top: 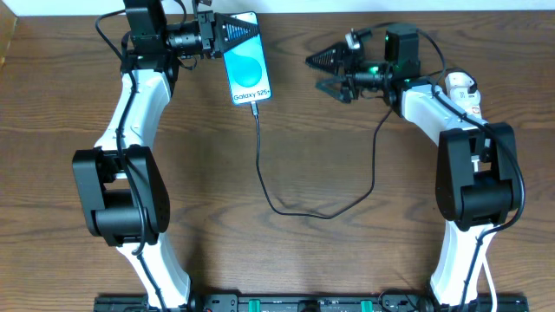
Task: Plug charger to phone and switch on socket
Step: 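Open the right gripper and move it toward the power strip, then lower the phone flat onto the table center with the left gripper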
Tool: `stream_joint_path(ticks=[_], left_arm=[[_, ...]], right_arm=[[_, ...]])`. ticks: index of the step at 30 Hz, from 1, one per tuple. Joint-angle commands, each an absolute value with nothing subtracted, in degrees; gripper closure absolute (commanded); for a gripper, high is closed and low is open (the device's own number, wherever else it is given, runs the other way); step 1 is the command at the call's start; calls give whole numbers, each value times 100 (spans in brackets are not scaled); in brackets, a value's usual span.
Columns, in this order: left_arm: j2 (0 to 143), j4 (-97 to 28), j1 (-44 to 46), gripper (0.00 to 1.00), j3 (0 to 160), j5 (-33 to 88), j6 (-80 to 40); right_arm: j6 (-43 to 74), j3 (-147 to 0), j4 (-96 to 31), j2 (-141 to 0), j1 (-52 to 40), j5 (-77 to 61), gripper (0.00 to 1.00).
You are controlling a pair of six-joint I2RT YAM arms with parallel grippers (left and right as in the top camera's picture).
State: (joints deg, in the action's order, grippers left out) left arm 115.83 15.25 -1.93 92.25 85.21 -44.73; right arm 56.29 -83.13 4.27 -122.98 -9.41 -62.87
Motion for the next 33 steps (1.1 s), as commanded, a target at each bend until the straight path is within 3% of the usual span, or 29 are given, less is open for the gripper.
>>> stream_joint_path(ticks=[1,5,10,16,23,33], left_arm=[[11443,1553,-233,93,9258,8659,-4418],[11443,1553,-235,93,9258,8656,-4418],[11443,1553,-235,93,9258,8652,-4418],[11443,1190,-213,93,9258,8103,-4569],[11443,-569,-152,93,9258,6514,-4368],[11502,-3577,499,92,9255,4532,-2165]], right_arm=[[4641,-8357,-198,-12234,-854,-5911,1],[4167,-8357,-1240,-11939,-744,-5089,1],[3667,-8357,-2753,-11128,-624,-3072,1],[3201,-8357,-3498,-9946,-602,-1341,1],[3055,-8357,-3544,-8744,-602,-556,1],[3057,-8357,-3535,-8099,-602,-75,1]])
